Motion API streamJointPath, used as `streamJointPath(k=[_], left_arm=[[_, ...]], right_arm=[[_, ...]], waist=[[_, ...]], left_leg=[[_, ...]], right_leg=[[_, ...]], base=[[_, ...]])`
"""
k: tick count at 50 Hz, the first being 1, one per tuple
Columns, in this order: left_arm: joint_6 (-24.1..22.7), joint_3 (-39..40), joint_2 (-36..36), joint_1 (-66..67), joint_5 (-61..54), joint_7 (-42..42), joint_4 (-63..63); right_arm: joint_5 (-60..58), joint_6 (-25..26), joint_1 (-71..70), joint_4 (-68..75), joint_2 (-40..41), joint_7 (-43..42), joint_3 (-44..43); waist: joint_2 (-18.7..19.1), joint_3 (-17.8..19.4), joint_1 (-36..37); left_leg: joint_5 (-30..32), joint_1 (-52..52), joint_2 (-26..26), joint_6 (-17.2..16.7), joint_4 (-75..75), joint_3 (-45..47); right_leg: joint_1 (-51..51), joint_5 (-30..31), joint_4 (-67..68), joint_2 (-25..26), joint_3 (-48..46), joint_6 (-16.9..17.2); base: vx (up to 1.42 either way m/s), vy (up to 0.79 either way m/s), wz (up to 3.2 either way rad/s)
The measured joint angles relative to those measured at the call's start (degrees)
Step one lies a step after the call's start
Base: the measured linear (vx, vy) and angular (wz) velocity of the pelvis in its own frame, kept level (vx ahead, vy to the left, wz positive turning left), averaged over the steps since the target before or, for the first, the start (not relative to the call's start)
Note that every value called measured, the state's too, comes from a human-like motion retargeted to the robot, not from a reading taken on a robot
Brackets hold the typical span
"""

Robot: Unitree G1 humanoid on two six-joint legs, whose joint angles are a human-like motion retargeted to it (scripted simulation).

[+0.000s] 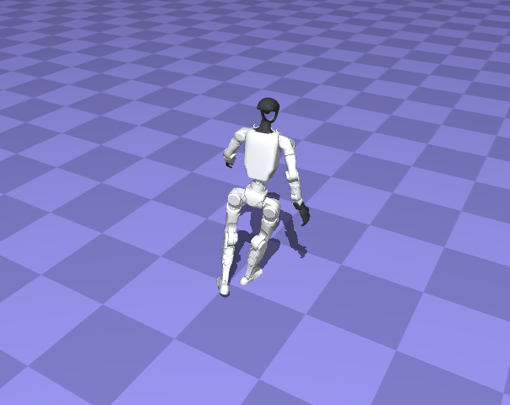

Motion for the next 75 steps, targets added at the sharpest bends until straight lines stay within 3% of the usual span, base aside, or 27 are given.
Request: streamJointPath(k=[2,3,5,7,10,13,15,18,22,25,28,30,32,34,36,38,40,42,45,49,53,56,60,64,67,70,75], left_arm=[[0.2,-0.63,-0.17,0.51,-2.49,0.91,1.29],[0.47,-0.86,-0.31,1.09,-3.1,1.16,1.82],[1.4,-0.35,-0.87,3.0,-2.22,0.07,2.57],[2.72,1.46,-2.65,6.31,-0.55,-2.98,3.28],[6.78,3.12,-6.87,12.04,1.18,-9.01,6.44],[11.96,2.76,-9.75,16.71,10.29,-19.35,12.49],[13.54,1.78,-10.5,19.43,18.2,-23.8,16.18],[12.87,0.98,-10.81,23.13,24.74,-21.32,20.4],[9.34,5.11,-11.21,29.02,21.94,-15.47,24.28],[7.56,9.43,-9.88,30.48,16.28,-15.02,28.06],[7.69,10.02,-7.22,29.22,13.53,-14.68,31.9],[8.61,7.93,-5.54,27.38,14.76,-13.51,33.25],[9.91,4.4,-4.0,23.04,18.12,-10.37,33.93],[11.51,1.02,-2.65,16.69,22.99,-6.01,34.28],[13.24,-0.94,-1.78,9.8,27.16,-2.3,33.21],[14.12,-1.28,-1.76,3.3,29.98,-1.3,29.69],[13.03,-1.13,-2.38,-1.91,32.07,-3.47,23.34],[10.42,-2.4,-2.91,-5.33,33.28,-6.01,14.36],[5.92,-7.03,-2.11,-8.42,32.59,-4.1,-0.72],[0.91,-9.79,-1.56,-12.23,23.59,1.13,-15.36],[1.92,-7.19,-4.9,-11.68,15.88,-3.93,-18.88],[3.48,-4.39,-6.63,-5.66,16.46,-8.9,-17.54],[5.5,0.05,-10.07,7.99,16.08,-10.72,-11.31],[11.24,1.34,-12.98,20.66,15.04,-10.99,2.12],[14.47,-0.28,-12.87,27.91,17.15,-12.27,12.62],[13.8,0.49,-12.27,34.35,15.93,-11.15,20.95],[13.37,10.79,-11.68,39.26,7.37,-8.86,31.39]], right_arm=[[1.39,-0.68,-0.58,2.95,0.6,-3.14,-0.65],[1.77,-0.94,-1.27,4.14,0.75,-4.41,-0.91],[1.71,-0.99,-3.42,6.03,0.6,-5.44,-1.44],[1.36,-0.07,-7.38,8.04,-0.1,-4.95,-2.04],[-0.7,3.59,-16.65,11.11,-0.04,-4.32,-4.47],[-3.35,6.52,-22.15,8.38,3.23,-1.19,-9.8],[-2.67,6.26,-22.12,3.55,5.71,2.61,-11.34],[-3.45,4.08,-22.63,-4.12,7.58,4.25,-8.94],[-11.75,1.84,-27.62,-13.28,7.85,2.45,-4.66],[-16.58,0.88,-33.94,-18.3,7.53,2.07,-1.13],[-15.9,-0.25,-39.82,-18.6,7.68,1.41,2.46],[-12.86,-1.39,-41.93,-16.9,7.86,1.12,3.13],[-8.54,-3.56,-41.17,-14.82,7.8,0.0,2.14],[-6.12,-5.41,-37.39,-12.64,8.01,-2.58,1.02],[-5.35,-5.55,-31.69,-9.39,8.5,-4.98,0.72],[-5.74,-3.71,-25.63,-4.65,8.8,-4.36,1.18],[-7.27,-0.54,-20.44,1.11,8.71,-0.24,2.42],[-9.49,2.08,-16.73,7.35,8.07,4.47,3.92],[-11.14,3.17,-11.79,14.95,6.8,5.17,5.58],[-8.14,4.07,-6.81,19.99,6.32,-0.38,2.85],[-4.53,7.61,-6.23,21.12,6.39,2.41,-0.3],[-3.69,8.21,-9.48,19.75,5.93,6.14,-1.04],[-3.8,5.95,-18.21,16.17,5.79,4.46,-2.51],[-6.42,3.43,-27.3,4.22,6.41,-1.36,-4.17],[-8.19,0.91,-29.72,-10.26,6.15,-2.24,-3.06],[-8.22,-1.36,-30.81,-20.35,5.51,-0.64,-0.34],[-3.91,0.83,-32.28,-21.16,6.67,6.88,0.54]], waist=[[-2.54,-0.61,1.88],[-3.49,-0.55,2.91],[-3.93,0.27,4.76],[-1.65,2.71,5.85],[2.38,8.22,6.38],[1.27,10.38,8.3],[-0.53,10.26,11.85],[-3.23,9.92,19.81],[-6.06,9.75,29.99],[-7.33,10.6,35.46],[-5.96,12.42,38.4],[-4.2,15.1,38.0],[-1.26,19.56,36.27],[1.22,21.87,35.05],[1.89,21.09,33.7],[2.43,19.09,31.56],[3.7,17.07,28.64],[5.16,15.04,24.72],[6.77,12.16,18.23],[5.24,10.9,11.43],[3.48,9.92,10.39],[2.59,9.16,11.85],[3.5,9.74,15.03],[2.47,10.84,20.66],[0.31,10.58,27.14],[-1.84,9.22,33.53],[-0.7,7.38,37.74]], left_leg=[[0.33,-0.33,-2.64,0.9,7.44,-2.09],[0.4,-1.76,-3.67,0.64,13.26,-3.76],[2.17,-6.22,-4.48,-1.96,27.24,-6.91],[6.31,-9.56,0.26,-3.28,42.1,-6.33],[7.9,-11.74,11.38,1.7,61.36,-6.1],[2.72,-15.9,7.76,4.0,68.56,-12.92],[-3.11,-19.05,3.43,6.26,68.03,-15.42],[-9.65,-23.49,0.52,9.8,59.92,-12.77],[-12.36,-26.97,-2.38,8.64,37.81,-8.67],[-13.41,-26.75,-2.77,6.95,14.42,-5.3],[-8.42,-23.94,-3.36,5.0,-4.91,-4.56],[-6.43,-21.27,-4.22,7.43,-5.97,-7.41],[-12.19,-17.55,-3.69,10.28,1.5,-9.94],[-16.94,-15.1,-2.18,9.67,7.18,-11.56],[-19.18,-14.18,-1.46,7.81,8.88,-12.49],[-19.76,-12.83,-1.2,5.88,7.41,-14.0],[-19.08,-10.73,-0.33,4.18,4.61,-15.86],[-17.18,-8.68,0.97,2.31,1.13,-17.4],[-13.32,-6.01,2.25,-0.3,-3.62,-19.56],[-10.51,-2.5,-0.11,-1.48,-5.68,-22.92],[-10.73,-0.11,-1.13,-0.1,-0.55,-22.64],[-9.89,-4.65,-0.42,1.7,17.22,-20.21],[-2.23,-13.95,1.72,3.29,42.93,-18.93],[-8.37,-20.78,1.7,6.55,50.89,-15.47],[-11.28,-24.12,1.13,8.5,43.6,-11.19],[-11.91,-24.38,0.24,8.5,25.48,-6.99],[-10.28,-18.51,-0.95,4.09,-10.76,-1.78]], right_leg=[[1.57,2.67,-0.25,0.18,-2.05,-0.9],[2.78,0.79,-0.14,0.11,-2.39,-1.7],[5.15,-7.12,0.39,0.59,0.27,-3.74],[6.64,-14.2,3.78,2.55,7.3,-7.5],[6.81,-20.06,15.17,5.94,16.0,-11.47],[8.0,-21.84,19.9,6.49,25.69,-9.59],[9.97,-19.66,17.8,5.86,32.49,-7.37],[12.24,-11.77,11.93,3.85,41.31,-1.57],[14.17,0.14,5.36,1.8,51.54,6.22],[15.84,5.52,2.0,1.84,56.81,10.15],[20.39,7.51,-0.49,3.75,59.41,9.29],[24.63,7.43,0.49,4.9,58.96,6.37],[27.57,6.13,8.69,7.56,54.17,4.64],[23.71,5.37,24.75,10.11,44.74,5.09],[15.09,4.17,40.81,7.38,31.9,4.27],[7.92,-0.68,50.59,0.85,19.59,-0.11],[3.48,-6.41,53.37,-3.62,11.28,-5.0],[0.21,-9.61,49.06,-3.93,7.64,-7.56],[-2.51,-9.34,32.14,-0.95,7.29,-7.3],[-1.07,-3.82,5.27,-1.12,7.45,-1.63],[0.29,-2.12,1.69,-1.85,7.33,-0.12],[2.41,-7.82,5.95,-1.85,10.18,-1.85],[6.48,-13.04,9.23,0.35,16.65,-4.84],[9.95,-13.42,10.26,0.1,23.83,-2.19],[12.37,-9.18,7.55,-1.5,29.06,0.37],[14.25,-2.25,4.58,-2.88,33.91,2.97],[20.53,8.35,1.12,-0.84,38.77,5.68]], base=[[0.39,0.06,-3.52],[0.36,0.09,-3.62],[0.32,0.13,-3.61],[0.28,0.15,-3.52],[0.27,0.08,-3.51],[0.33,-0.01,-3.22],[0.41,-0.07,-2.85],[0.44,-0.08,-2.87],[0.44,-0.03,-3.05],[0.44,0.02,-2.5],[0.5,0.08,-1.6],[0.57,0.12,-0.33],[0.62,0.13,0.48],[0.62,0.11,0.55],[0.61,0.09,0.57],[0.59,0.08,0.69],[0.57,0.03,0.71],[0.55,-0.04,0.68],[0.56,-0.12,0.7],[0.6,-0.2,0.69],[0.64,-0.25,-0.29],[0.67,-0.28,-1.06],[0.69,-0.21,-1.5],[0.74,-0.11,-1.88],[0.78,-0.02,-1.88],[0.83,0.08,-1.65],[0.89,0.18,-0.81]])
